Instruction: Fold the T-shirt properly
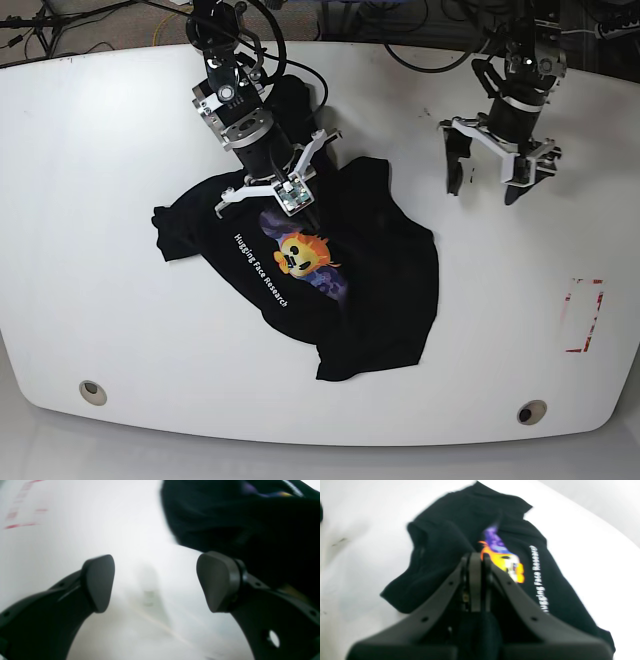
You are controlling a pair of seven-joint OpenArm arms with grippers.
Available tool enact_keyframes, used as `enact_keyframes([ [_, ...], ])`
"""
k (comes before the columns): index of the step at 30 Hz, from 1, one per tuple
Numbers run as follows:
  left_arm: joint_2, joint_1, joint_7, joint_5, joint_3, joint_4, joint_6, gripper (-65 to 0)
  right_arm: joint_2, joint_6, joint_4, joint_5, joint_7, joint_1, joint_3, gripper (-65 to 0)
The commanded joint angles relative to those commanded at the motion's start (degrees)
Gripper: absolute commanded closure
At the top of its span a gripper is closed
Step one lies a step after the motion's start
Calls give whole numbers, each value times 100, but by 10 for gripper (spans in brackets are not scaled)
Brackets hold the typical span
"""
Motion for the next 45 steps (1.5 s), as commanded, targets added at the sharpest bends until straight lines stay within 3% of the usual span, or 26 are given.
enact_keyframes([
  [12,44,-162,224,-71,618,-134,0,-509,-4,1,88,37,9,50,32,-2],
  [16,33,265,-1375,290,651,2,-54,-500,-28,-7,189,28,-10,512,-140,-1],
  [20,53,452,-1956,551,582,40,-58,-492,-43,-11,215,19,-15,763,-252,-1],
  [24,55,513,-2221,673,529,30,-54,-489,-60,-42,229,5,-15,1000,-355,0],
  [28,12,290,-2028,565,489,11,-57,-494,-63,-97,260,-65,-38,1160,-370,0],
  [30,-38,15,-1651,507,433,7,-76,-508,-61,-204,271,-129,-55,1365,-344,0],
  [34,-66,-312,-1146,389,383,-51,-80,-518,-62,-239,253,-156,-61,1546,-312,0],
  [42,-85,-665,-587,302,360,-152,-112,-519,-63,-254,321,-139,-133,1899,-278,0],
  [45,-22,-633,-38,456,549,-26,-194,-516,-93,-278,421,-20,-392,2220,-206,0],
])
